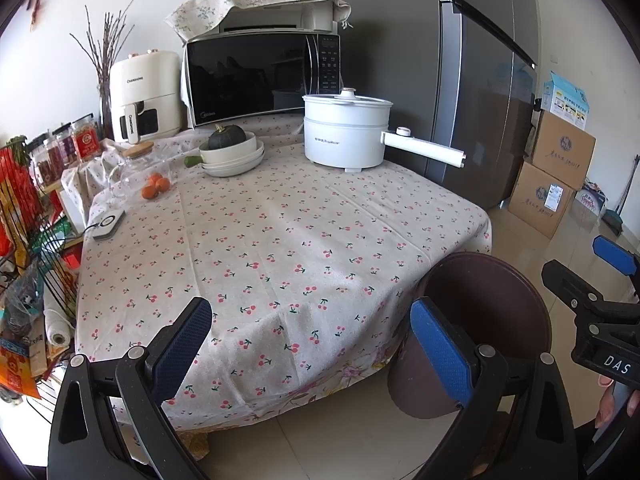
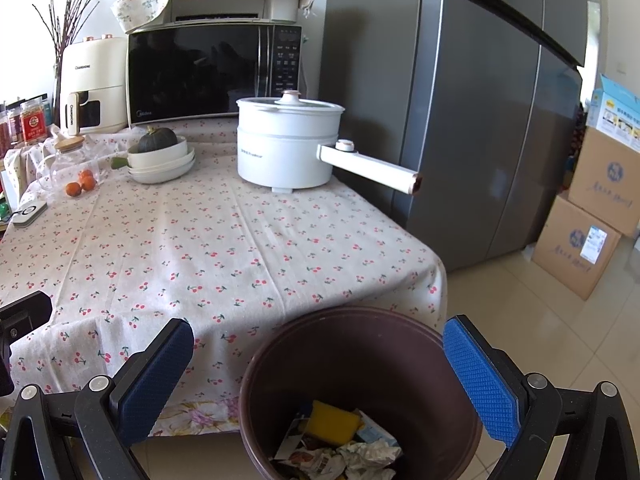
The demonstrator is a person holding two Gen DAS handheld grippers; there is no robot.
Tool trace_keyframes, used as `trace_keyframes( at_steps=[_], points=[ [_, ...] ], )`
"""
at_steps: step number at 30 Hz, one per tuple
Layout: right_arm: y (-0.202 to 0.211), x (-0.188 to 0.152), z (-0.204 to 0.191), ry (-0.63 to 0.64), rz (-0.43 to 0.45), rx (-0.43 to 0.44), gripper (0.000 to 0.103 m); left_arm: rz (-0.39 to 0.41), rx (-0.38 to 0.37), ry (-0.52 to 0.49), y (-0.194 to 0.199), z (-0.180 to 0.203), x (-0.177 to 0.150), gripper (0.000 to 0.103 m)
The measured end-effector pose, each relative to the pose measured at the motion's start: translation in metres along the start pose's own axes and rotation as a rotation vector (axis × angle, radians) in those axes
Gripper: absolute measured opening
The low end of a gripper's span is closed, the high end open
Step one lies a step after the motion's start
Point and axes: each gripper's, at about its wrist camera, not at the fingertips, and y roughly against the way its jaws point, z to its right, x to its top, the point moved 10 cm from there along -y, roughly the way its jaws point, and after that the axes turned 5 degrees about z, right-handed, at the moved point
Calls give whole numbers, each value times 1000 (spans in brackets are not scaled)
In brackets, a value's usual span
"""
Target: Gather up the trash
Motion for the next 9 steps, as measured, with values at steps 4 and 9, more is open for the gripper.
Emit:
trace_keyframes(
  at_steps=[4, 9],
  points=[
    [0, -2, 0, -4, -3, 1, 102, -8, 27, -1, -1, -4, 0, 101],
    [1, -4, -10, 19, -1, 37, 102, -36, 39, 12, -4, -18, 9, 101]
  ],
)
